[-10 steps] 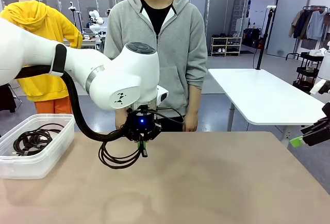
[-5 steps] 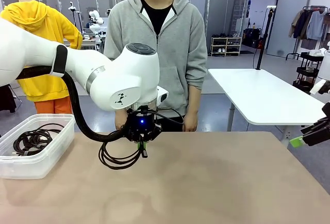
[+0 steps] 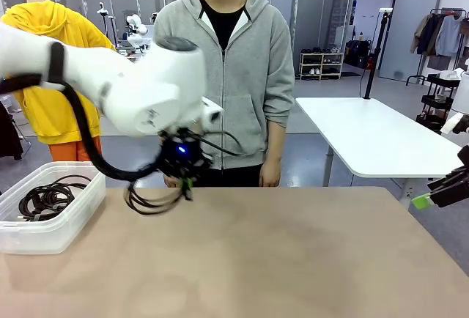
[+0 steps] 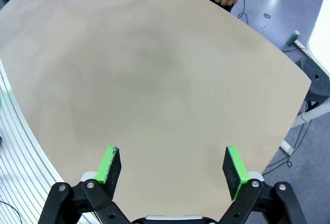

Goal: Organize and store the cables.
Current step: Place the USB Extension Cable into the Organizing box.

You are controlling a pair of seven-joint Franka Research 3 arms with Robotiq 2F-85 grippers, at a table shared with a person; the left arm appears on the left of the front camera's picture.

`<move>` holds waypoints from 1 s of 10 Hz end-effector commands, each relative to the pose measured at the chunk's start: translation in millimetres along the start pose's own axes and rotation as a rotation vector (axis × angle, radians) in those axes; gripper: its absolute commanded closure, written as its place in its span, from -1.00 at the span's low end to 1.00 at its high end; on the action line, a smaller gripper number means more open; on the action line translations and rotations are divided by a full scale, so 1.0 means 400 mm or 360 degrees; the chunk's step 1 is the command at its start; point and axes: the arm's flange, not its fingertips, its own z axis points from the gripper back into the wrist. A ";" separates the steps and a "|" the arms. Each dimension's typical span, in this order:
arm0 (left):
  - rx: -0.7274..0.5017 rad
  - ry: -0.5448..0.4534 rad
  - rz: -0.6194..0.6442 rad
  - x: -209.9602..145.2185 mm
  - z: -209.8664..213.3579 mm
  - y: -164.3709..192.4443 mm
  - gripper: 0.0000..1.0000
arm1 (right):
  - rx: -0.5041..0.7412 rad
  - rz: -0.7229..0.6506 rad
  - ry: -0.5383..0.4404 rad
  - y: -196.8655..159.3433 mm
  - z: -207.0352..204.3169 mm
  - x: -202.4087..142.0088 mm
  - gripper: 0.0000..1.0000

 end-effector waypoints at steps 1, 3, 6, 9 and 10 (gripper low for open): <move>0.0005 -0.0047 -0.0016 0.031 0.037 0.219 0.74 | -0.0001 -0.0003 0.0021 0.001 0.004 0.000 -1.00; -0.0074 -0.0082 -0.0094 0.063 0.043 0.424 0.74 | -0.0001 -0.0003 0.0021 0.001 0.004 0.000 -1.00; -0.0217 -0.0175 -0.0026 0.090 0.009 0.728 0.74 | -0.0001 -0.0003 0.0021 0.001 0.004 0.000 -1.00; -0.0129 -0.0158 0.0228 0.135 -0.090 0.853 0.74 | -0.0001 -0.0003 0.0021 0.001 0.004 0.000 -1.00; -0.0172 -0.0125 0.0279 0.152 -0.127 0.866 0.74 | -0.0001 -0.0003 0.0021 0.001 0.004 0.000 -1.00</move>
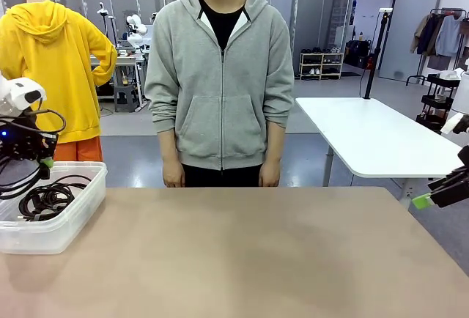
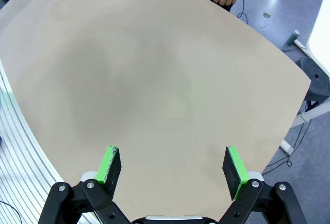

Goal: Organize and store the cables.
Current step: Place the USB Extension Cable into the Organizing box.

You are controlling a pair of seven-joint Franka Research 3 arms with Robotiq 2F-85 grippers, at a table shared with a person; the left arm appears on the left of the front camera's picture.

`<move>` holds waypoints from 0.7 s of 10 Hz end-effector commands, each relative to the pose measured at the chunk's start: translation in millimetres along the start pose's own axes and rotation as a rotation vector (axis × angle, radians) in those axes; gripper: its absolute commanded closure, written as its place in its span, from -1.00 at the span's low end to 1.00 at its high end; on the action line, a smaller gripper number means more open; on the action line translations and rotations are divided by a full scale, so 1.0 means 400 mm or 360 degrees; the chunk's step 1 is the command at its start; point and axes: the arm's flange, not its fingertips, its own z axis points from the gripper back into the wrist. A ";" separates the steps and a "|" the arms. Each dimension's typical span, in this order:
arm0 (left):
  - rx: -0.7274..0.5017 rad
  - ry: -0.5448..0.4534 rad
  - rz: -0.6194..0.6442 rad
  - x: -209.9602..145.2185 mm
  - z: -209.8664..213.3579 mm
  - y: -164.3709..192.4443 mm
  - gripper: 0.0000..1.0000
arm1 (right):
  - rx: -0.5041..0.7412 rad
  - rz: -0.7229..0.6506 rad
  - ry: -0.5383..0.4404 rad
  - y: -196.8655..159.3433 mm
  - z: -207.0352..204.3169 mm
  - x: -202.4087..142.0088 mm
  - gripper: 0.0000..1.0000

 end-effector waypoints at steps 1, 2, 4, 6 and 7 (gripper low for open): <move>-0.0069 0.0019 0.0098 0.045 -0.066 -0.016 0.74 | 0.0002 -0.0001 0.0020 0.001 0.003 0.001 -1.00; -0.0042 0.0049 0.0133 0.050 -0.098 -0.008 0.74 | 0.0002 -0.0001 0.0020 0.001 0.003 0.001 -1.00; -0.0025 0.0033 0.0243 0.063 -0.158 -0.002 0.74 | 0.0002 -0.0001 0.0020 0.001 0.003 0.001 -1.00; -0.0031 0.0055 0.0285 0.064 -0.191 0.000 0.74 | 0.0002 -0.0001 0.0020 0.001 0.003 0.001 -1.00; -0.0010 0.0070 0.0277 0.061 -0.192 0.000 0.74 | 0.0002 -0.0001 0.0020 0.001 0.003 0.001 -1.00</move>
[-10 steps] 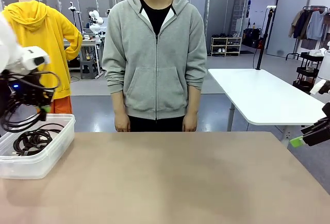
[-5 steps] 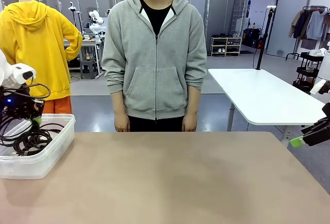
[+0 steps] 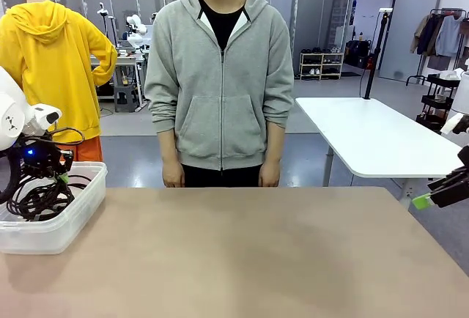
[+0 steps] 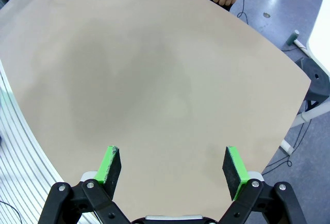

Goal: Organize and store the cables.
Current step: Place the USB Extension Cable into the Organizing box.

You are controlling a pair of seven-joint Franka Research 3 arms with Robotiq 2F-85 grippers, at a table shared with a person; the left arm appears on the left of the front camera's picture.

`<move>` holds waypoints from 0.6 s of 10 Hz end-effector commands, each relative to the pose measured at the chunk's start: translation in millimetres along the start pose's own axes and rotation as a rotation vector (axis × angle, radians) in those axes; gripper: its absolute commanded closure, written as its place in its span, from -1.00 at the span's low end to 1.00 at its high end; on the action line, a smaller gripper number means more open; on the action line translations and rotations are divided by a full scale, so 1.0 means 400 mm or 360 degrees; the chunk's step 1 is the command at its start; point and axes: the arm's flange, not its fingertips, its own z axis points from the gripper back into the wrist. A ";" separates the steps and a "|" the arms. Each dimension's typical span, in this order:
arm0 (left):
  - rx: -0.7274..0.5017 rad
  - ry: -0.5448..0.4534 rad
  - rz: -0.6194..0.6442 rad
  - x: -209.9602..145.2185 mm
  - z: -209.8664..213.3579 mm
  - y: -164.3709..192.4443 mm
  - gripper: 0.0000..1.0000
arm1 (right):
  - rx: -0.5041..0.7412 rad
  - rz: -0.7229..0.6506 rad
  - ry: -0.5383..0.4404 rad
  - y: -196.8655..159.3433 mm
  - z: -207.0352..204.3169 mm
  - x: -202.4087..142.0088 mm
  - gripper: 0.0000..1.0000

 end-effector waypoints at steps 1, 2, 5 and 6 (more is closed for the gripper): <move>0.0002 -0.0016 -0.0006 0.002 0.019 -0.005 0.74 | 0.0001 -0.0001 0.0019 0.002 0.004 0.001 -1.00; 0.0000 0.0000 0.0000 0.000 0.000 0.000 0.74 | 0.0001 -0.0001 0.0019 0.002 0.004 0.001 -1.00; 0.0100 -0.0075 -0.0058 -0.026 0.028 -0.022 0.74 | 0.0001 -0.0001 0.0019 0.002 0.004 0.001 -1.00; 0.0097 -0.0057 -0.0077 -0.017 0.014 -0.025 0.74 | 0.0001 -0.0001 0.0019 0.002 0.004 0.001 -1.00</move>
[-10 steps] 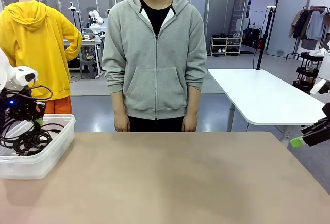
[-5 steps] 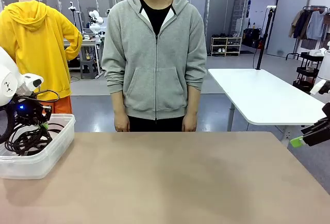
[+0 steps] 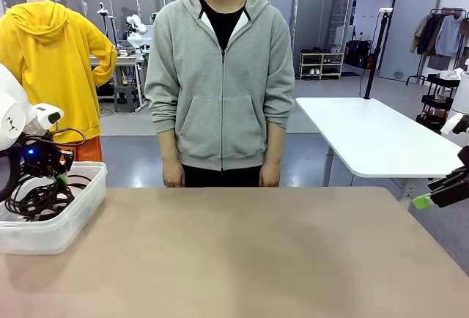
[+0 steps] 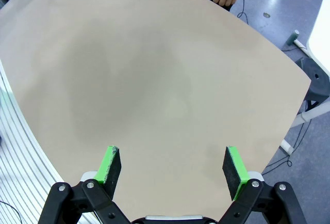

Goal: Organize and store the cables.
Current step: Place the USB Extension Cable into the Organizing box.

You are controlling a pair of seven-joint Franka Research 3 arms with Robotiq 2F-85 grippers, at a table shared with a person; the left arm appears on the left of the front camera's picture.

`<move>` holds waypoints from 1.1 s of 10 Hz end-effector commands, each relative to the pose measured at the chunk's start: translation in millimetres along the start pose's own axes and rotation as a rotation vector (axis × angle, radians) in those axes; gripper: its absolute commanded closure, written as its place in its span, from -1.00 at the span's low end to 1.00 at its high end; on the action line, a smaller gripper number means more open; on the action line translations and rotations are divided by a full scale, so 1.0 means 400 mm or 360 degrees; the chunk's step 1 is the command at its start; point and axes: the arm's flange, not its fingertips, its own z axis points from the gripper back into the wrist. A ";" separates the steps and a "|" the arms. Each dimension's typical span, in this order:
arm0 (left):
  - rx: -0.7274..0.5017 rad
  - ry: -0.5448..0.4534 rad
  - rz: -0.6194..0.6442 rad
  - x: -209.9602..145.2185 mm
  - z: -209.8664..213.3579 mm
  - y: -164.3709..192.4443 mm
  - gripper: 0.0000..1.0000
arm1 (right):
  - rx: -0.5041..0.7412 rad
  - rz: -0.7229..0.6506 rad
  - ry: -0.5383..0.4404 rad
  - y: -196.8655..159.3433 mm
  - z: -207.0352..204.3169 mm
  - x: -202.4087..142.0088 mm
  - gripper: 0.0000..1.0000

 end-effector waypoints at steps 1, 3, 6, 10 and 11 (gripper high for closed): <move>0.0088 -0.0016 -0.0003 -0.003 -0.020 -0.018 0.74 | 0.0001 0.0000 0.0019 0.002 0.004 0.001 -1.00; 0.0136 0.0009 0.0008 0.004 -0.030 -0.029 0.74 | 0.0001 0.0000 0.0019 0.002 0.004 0.001 -1.00; 0.0143 0.0055 0.0051 0.005 -0.060 -0.020 -0.23 | 0.0001 0.0000 0.0019 0.002 0.004 0.001 -1.00; 0.0142 0.0023 0.0027 -0.007 -0.031 -0.029 -1.00 | 0.0001 0.0000 0.0019 0.002 0.004 0.001 -1.00; 0.0137 0.0018 0.0021 -0.011 -0.025 -0.027 -1.00 | 0.0001 0.0000 0.0019 0.002 0.004 0.001 -1.00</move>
